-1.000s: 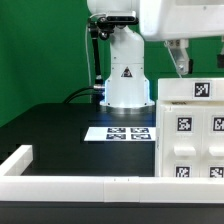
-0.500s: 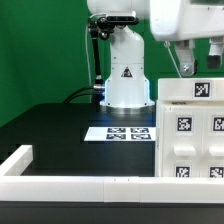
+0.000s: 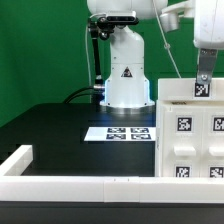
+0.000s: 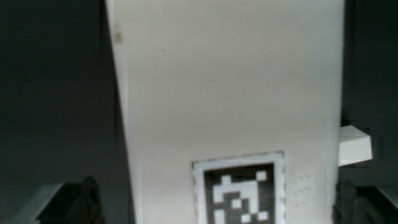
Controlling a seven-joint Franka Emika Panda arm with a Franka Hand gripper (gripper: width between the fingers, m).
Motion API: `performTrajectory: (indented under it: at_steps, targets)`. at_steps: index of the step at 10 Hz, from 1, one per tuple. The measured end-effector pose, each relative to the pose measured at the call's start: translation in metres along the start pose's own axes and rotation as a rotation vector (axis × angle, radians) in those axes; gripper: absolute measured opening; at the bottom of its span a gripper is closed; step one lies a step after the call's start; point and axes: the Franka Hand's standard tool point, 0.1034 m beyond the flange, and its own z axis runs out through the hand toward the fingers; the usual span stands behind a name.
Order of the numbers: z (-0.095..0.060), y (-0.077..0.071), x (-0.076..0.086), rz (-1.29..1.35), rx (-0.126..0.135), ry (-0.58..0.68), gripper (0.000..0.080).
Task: Assemble cabinet
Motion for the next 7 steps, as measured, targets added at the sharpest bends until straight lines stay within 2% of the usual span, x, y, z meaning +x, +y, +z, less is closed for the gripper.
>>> performTrajectory:
  at_steps: [7]
  targets:
    - [-0.0015,-0.0023,0.0000,0.023,0.002,0.000,0.0649]
